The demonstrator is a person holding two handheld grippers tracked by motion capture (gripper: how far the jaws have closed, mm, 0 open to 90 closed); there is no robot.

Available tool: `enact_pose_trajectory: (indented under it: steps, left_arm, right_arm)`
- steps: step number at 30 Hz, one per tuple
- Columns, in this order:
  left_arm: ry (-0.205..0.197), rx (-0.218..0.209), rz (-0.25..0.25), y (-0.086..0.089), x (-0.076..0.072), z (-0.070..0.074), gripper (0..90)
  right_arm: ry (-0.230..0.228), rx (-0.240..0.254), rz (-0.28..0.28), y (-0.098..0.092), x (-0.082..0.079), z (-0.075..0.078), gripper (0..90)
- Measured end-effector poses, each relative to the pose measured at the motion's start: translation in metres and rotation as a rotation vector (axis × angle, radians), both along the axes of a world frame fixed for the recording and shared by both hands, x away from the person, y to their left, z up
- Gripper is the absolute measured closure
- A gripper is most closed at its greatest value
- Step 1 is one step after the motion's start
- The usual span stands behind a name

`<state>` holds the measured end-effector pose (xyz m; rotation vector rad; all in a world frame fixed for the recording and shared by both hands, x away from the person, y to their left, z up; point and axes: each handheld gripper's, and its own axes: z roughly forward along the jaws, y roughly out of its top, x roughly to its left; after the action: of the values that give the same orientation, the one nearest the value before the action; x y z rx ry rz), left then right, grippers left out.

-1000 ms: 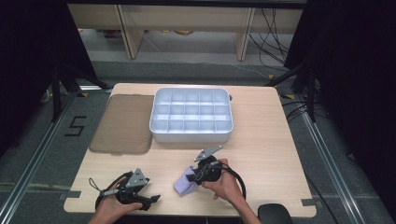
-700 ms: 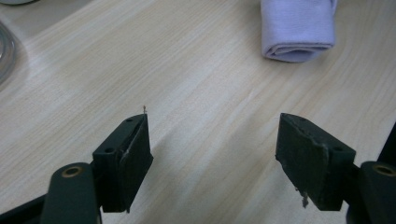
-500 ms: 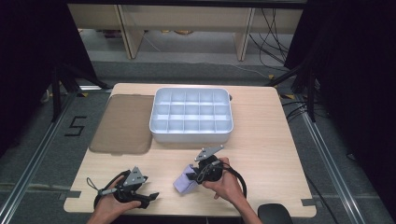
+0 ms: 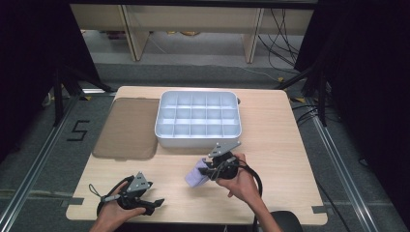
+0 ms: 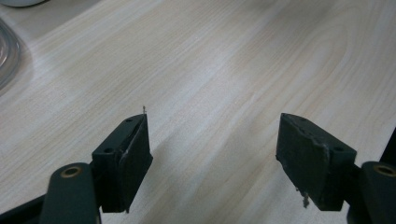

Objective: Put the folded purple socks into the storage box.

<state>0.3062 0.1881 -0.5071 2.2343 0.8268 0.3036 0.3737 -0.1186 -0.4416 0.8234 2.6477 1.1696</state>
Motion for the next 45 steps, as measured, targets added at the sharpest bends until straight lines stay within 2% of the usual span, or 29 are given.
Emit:
enact_pose_trajectory:
  steps: [1,3,5,6,8,9,12,13,14,18,19,20,21,24,26,27,28,29,32,33,35,36,37,39,41,42,43,45]
  left_arm:
    - [0.000,0.000,0.000,0.000,0.000,0.000,25.6]
    - [0.005,-0.007,-0.002,-0.001,0.001,-0.001,25.6]
    - [0.001,0.006,-0.004,-0.001,0.001,0.000,25.5]
    - [0.004,-0.005,-0.004,-0.002,0.001,0.000,25.5]
    - [0.011,-0.015,0.002,-0.003,0.000,-0.001,25.5]
    - [-0.002,-0.002,-0.014,-0.003,0.000,0.000,25.5]
    - [-0.006,0.010,-0.017,-0.002,0.000,0.000,25.5]
    - [-0.003,0.006,-0.009,-0.003,0.000,0.000,25.5]
    - [-0.002,0.005,-0.008,-0.003,0.000,0.000,25.5]
    - [0.013,-0.010,-0.005,-0.004,-0.001,-0.001,25.5]
    - [0.011,-0.002,-0.008,-0.003,-0.001,0.000,25.5]
    - [0.011,-0.002,-0.008,-0.003,-0.001,0.000,25.5]
    - [0.009,-0.001,-0.003,-0.004,-0.001,-0.001,25.5]
    - [0.008,0.001,-0.001,-0.004,0.000,-0.001,25.5]
    - [0.006,0.004,-0.009,-0.003,0.000,0.000,25.5]
    - [0.010,0.002,-0.003,-0.004,0.000,-0.001,25.5]
    - [0.010,0.000,-0.002,-0.004,0.000,-0.001,25.5]
    - [0.008,0.002,-0.004,-0.004,-0.001,-0.001,25.5]
    - [-0.003,0.009,-0.020,-0.003,0.000,0.000,25.5]
    - [0.001,0.006,-0.025,-0.003,0.000,0.000,25.5]
    - [-0.002,0.010,-0.019,-0.003,0.000,0.000,25.5]
    - [0.012,-0.003,-0.001,-0.004,-0.001,-0.001,25.4]
    - [0.016,-0.003,-0.006,-0.004,0.000,-0.001,25.3]
    - [0.000,0.008,-0.021,-0.003,0.000,0.000,25.3]
    - [0.000,0.007,-0.019,-0.003,0.000,0.000,25.2]
    - [0.016,-0.011,-0.008,-0.004,-0.001,-0.001,25.2]
    - [0.012,-0.005,-0.005,-0.004,-0.001,-0.001,25.3]
    - [0.015,-0.008,-0.007,-0.003,-0.001,-0.001,25.2]
  right_arm:
    - [-0.012,0.009,-0.016,-0.002,0.002,0.003,73.1]
    - [-0.013,-0.010,-0.034,-0.008,0.006,0.013,73.1]
    - [-0.026,-0.009,-0.046,-0.014,0.011,0.022,73.2]
    - [-0.026,-0.009,-0.046,-0.014,0.011,0.022,73.2]
    - [-0.045,-0.014,-0.067,-0.020,0.016,0.032,73.2]
    - [-0.062,-0.017,-0.077,-0.025,0.021,0.037,73.2]
    - [-0.064,-0.016,-0.099,-0.030,0.026,0.045,73.3]
    - [-0.054,-0.029,-0.114,-0.036,0.029,0.054,73.4]
    - [-0.068,-0.009,-0.132,-0.036,0.031,0.055,73.4]
    - [-0.085,-0.045,-0.134,-0.043,0.039,0.065,73.6]
    - [-0.072,-0.048,-0.143,-0.044,0.040,0.067,73.6]
    - [-0.072,-0.048,-0.143,-0.044,0.040,0.067,73.6]
    - [-0.092,-0.053,-0.152,-0.046,0.045,0.069,73.6]
    - [-0.095,-0.066,-0.157,-0.048,0.049,0.073,73.7]
    - [-0.079,-0.075,-0.159,-0.051,0.054,0.078,73.7]
    - [-0.088,-0.074,-0.164,-0.053,0.057,0.080,73.7]
    - [-0.074,-0.075,-0.172,-0.053,0.057,0.081,73.7]
    - [-0.091,-0.088,-0.170,-0.055,0.062,0.084,73.7]
    - [-0.090,-0.092,-0.176,-0.056,0.066,0.087,73.8]
    - [-0.093,-0.094,-0.193,-0.057,0.069,0.090,73.8]
    - [-0.099,-0.098,-0.195,-0.058,0.072,0.090,73.8]
    - [-0.070,-0.108,-0.212,-0.059,0.075,0.093,73.8]
    - [-0.060,-0.110,-0.220,-0.059,0.077,0.093,73.8]
    - [-0.067,-0.118,-0.225,-0.060,0.081,0.094,73.8]
    - [-0.048,-0.120,-0.244,-0.061,0.085,0.094,73.8]
    - [-0.048,-0.120,-0.244,-0.061,0.085,0.094,73.8]
    - [-0.044,-0.137,-0.244,-0.063,0.089,0.095,73.7]
    - [-0.046,-0.133,-0.260,-0.064,0.093,0.093,73.7]
